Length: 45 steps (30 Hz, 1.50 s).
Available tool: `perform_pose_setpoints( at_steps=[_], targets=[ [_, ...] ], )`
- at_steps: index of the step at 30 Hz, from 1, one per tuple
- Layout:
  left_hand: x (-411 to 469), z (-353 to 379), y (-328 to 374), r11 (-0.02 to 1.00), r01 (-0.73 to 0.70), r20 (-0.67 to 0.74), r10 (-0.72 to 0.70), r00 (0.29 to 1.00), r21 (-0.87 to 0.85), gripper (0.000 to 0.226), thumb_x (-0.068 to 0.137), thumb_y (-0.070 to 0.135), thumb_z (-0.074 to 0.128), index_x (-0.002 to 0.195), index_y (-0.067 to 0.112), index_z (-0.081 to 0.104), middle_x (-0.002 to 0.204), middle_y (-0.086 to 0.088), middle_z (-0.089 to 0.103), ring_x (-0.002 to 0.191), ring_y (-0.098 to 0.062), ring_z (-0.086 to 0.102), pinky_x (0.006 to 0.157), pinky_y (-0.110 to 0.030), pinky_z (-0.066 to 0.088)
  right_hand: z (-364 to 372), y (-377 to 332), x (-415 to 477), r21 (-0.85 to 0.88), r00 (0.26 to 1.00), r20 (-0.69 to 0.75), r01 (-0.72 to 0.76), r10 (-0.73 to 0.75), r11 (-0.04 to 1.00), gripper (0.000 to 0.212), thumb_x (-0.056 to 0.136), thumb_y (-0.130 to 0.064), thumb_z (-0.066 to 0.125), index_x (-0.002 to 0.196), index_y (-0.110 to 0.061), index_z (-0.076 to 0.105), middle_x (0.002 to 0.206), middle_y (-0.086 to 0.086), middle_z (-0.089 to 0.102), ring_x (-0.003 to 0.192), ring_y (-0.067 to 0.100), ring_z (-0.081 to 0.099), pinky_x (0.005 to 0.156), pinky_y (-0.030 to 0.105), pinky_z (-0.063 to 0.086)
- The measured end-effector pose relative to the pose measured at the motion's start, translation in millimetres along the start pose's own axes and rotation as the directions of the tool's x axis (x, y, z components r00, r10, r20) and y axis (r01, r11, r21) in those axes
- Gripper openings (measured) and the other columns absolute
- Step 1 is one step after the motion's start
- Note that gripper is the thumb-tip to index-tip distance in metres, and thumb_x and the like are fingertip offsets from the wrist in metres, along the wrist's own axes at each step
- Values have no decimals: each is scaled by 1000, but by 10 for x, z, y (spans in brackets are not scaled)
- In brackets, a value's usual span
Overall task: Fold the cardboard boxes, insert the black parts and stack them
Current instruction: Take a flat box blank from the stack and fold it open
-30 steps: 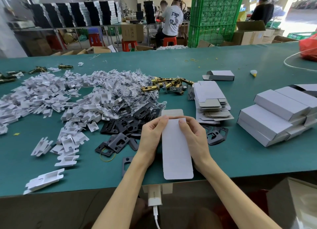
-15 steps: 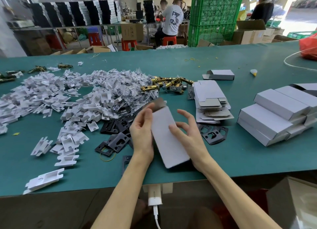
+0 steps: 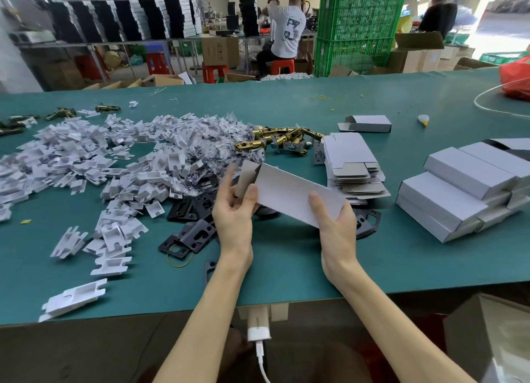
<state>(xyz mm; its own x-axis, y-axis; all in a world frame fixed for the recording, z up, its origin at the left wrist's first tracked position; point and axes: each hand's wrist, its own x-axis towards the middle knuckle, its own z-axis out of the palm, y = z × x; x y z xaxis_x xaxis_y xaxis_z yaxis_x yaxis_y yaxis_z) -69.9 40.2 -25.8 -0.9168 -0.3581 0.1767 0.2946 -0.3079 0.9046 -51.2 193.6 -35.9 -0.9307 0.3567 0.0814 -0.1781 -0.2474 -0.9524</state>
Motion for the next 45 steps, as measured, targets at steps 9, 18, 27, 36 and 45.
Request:
perform_pose_setpoints(
  at_steps=[9,18,27,36,45],
  targets=[
    [-40,36,15,997,28,58,-32,998,75,19,104,33,58,100,15,65,96,5,78,93,-8,71,94,-43,60,1,-10,0,79,1000,5,3,-4,997,12,93,-28,73,99,-18,73,93,-5,77,88,8,72,74,16,54],
    [-26,39,6,995,53,36,-56,998,88,30,100,27,68,127,13,71,120,-4,76,115,-21,69,105,-45,55,-1,-40,-10,117,999,37,-43,39,992,19,78,-42,81,76,-24,78,85,-1,75,82,12,69,78,26,59],
    [-7,12,-24,996,66,11,-67,998,64,28,106,28,59,95,37,84,99,10,79,91,-4,68,91,-38,57,5,-47,-20,155,997,44,-69,63,986,30,78,-42,78,90,-15,74,85,-3,77,81,8,71,71,19,56],
    [5,-4,-40,994,51,-9,-51,999,98,30,108,23,54,97,33,80,95,9,78,89,-11,64,92,-48,55,9,-64,-35,175,994,74,-88,76,981,24,79,-40,78,85,-16,77,89,0,78,82,10,73,71,20,56],
    [18,-12,-88,992,25,23,-28,999,127,37,110,26,49,99,42,80,97,13,78,88,-5,64,85,-38,53,5,-73,-28,173,996,55,-84,76,981,26,78,-41,77,86,-16,75,85,-4,77,79,4,70,69,16,54]
  ],
)
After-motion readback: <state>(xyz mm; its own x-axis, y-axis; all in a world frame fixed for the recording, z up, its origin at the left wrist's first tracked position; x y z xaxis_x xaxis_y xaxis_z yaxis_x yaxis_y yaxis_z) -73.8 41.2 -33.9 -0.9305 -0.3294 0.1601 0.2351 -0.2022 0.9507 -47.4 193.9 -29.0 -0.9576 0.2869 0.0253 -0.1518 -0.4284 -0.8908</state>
